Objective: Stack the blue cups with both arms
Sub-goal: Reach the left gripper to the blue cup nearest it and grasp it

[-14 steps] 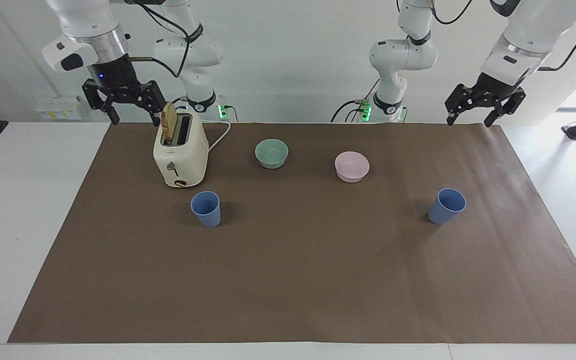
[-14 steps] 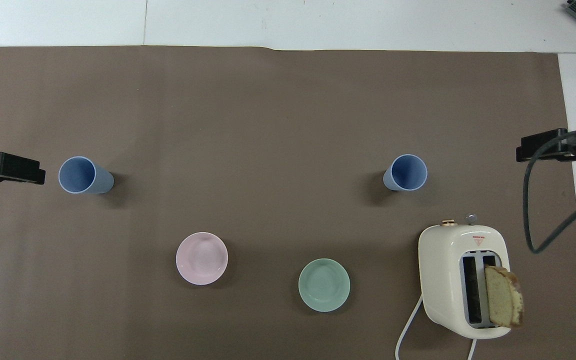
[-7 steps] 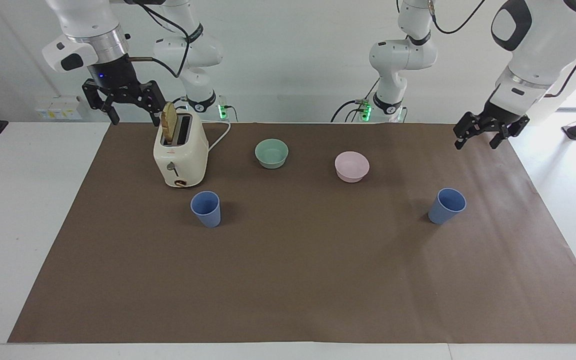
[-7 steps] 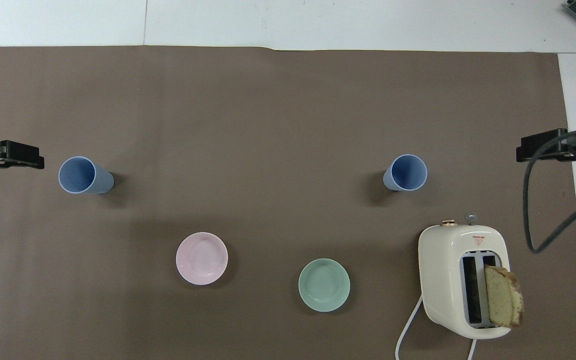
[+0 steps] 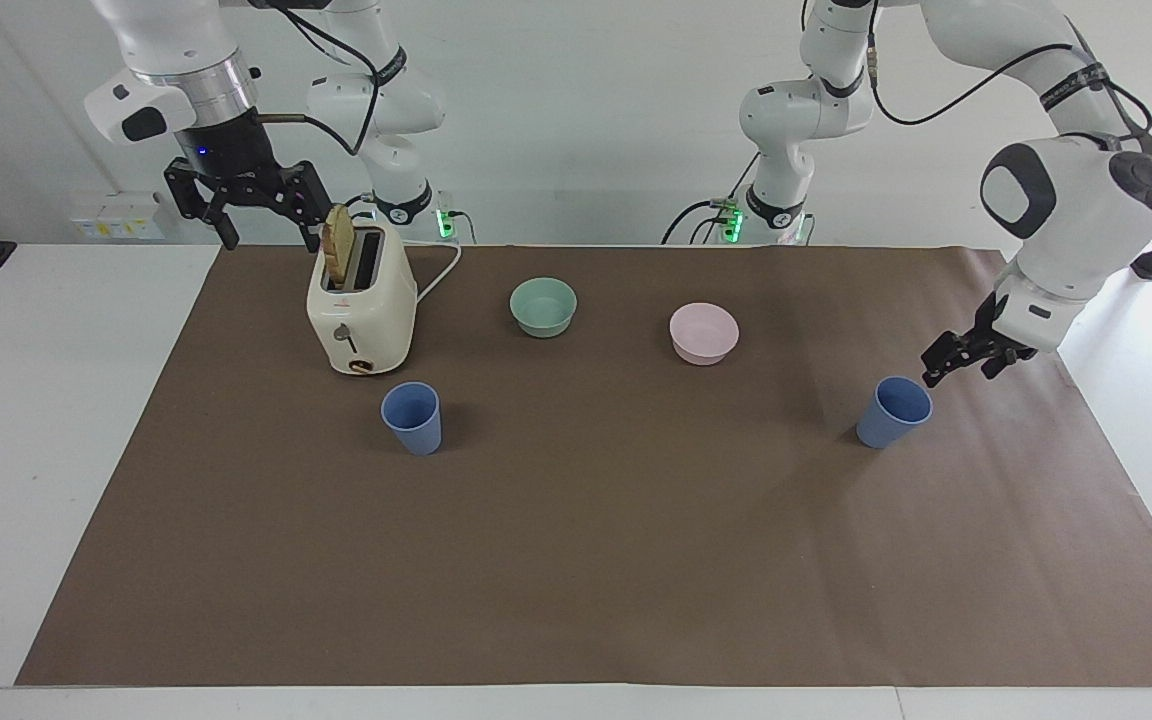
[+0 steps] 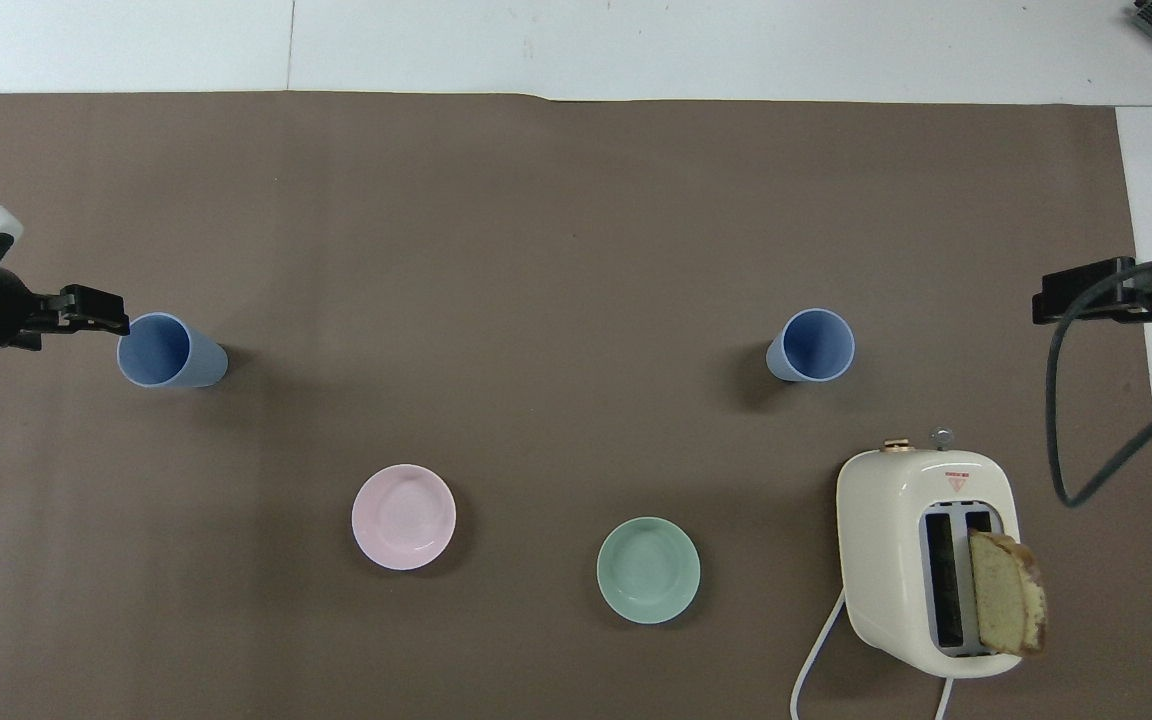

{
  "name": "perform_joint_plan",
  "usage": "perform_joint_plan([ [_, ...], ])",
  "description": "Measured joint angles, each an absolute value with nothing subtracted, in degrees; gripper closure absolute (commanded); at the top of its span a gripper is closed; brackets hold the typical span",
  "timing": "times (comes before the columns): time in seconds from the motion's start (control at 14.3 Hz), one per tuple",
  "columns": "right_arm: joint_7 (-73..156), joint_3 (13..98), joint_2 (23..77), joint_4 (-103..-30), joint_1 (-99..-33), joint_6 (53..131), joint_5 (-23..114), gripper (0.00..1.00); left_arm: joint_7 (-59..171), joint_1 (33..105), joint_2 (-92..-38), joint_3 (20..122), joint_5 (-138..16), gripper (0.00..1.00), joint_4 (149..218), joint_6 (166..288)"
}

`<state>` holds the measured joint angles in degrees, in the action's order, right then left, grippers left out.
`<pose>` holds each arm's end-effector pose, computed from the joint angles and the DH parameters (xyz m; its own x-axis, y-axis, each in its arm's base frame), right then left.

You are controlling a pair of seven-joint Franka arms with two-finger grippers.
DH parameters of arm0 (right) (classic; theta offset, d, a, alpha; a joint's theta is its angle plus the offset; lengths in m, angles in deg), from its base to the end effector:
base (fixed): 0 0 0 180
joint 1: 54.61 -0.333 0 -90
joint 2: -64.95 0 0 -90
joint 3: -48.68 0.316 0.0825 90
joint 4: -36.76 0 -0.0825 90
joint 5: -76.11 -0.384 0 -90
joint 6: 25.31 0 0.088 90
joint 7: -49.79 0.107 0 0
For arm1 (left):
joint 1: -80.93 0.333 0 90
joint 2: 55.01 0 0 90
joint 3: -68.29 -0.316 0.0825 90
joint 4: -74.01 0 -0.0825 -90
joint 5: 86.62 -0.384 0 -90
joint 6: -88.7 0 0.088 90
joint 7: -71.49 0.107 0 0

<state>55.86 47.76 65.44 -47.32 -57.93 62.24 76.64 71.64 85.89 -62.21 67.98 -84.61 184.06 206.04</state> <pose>0.5469 0.0219 0.6739 0.9955 -0.0645 0.0696 -0.0648 -0.9979 0.0017 0.5865 0.0521 0.4269 0.9944 0.1052 0.0014 0.1051 -0.9940 0.0305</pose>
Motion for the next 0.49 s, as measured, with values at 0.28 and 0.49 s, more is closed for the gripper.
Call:
perform_joint_plan([
  [0.28, 55.86, 47.76, 65.44, -47.32, -57.93, 62.24, 76.64, 0.0, 71.64, 85.89, -62.73, 68.0, -84.61, 0.0, 187.52, 208.43],
  [0.49, 55.86, 47.76, 65.44, -47.32, -57.93, 62.24, 76.64, 0.0, 71.61, 85.89, -62.73, 68.17, -84.59, 0.28, 190.01, 210.69],
])
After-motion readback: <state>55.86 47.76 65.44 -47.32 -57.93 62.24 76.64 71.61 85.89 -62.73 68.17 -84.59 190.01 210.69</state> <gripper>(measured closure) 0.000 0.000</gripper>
